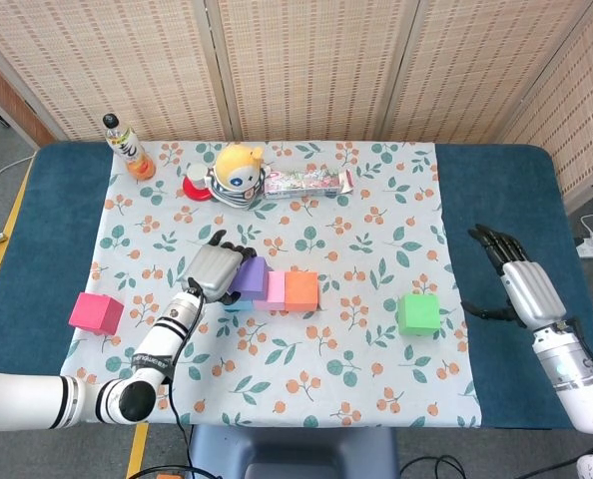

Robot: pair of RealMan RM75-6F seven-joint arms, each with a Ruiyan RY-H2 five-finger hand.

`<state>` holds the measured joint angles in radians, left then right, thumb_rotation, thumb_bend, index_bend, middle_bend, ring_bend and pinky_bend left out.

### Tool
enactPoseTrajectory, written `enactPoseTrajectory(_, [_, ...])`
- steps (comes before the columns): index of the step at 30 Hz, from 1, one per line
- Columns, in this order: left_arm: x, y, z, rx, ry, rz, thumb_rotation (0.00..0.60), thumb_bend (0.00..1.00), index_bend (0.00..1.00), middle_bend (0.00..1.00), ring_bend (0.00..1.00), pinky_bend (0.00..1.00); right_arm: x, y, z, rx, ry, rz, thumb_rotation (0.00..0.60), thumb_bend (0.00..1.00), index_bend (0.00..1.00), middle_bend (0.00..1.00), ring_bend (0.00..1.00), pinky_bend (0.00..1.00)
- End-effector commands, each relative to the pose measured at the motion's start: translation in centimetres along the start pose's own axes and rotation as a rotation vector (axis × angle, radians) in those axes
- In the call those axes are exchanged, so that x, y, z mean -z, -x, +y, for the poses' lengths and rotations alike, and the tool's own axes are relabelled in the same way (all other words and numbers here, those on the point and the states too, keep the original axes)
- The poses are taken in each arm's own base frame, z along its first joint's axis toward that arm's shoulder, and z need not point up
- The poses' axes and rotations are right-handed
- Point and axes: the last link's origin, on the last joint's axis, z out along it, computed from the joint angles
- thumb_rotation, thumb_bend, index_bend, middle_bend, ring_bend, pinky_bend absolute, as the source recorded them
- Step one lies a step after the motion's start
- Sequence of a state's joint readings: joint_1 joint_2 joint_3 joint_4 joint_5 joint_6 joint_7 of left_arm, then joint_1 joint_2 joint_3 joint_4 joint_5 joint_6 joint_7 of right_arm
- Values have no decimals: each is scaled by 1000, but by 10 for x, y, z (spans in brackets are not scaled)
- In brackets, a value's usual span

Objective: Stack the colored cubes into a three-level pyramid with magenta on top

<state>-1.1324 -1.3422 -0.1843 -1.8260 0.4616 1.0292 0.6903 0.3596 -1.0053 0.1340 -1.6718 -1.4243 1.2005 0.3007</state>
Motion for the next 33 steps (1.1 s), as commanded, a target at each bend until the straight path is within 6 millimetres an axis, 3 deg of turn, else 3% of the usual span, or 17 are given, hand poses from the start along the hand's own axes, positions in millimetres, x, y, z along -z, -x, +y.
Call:
enactPoseTrajectory(1, [2,-2,2,22,-3,7,600,323,310,382,238,47,0,0,0,0,1,-1,600,50,0,0,0,0])
enactPoseTrajectory(33, [-4,10,5,29,-49,-25,600,323,297,365,239,57,-1,1,1,3,6,-13,600,51,0,0,0,0])
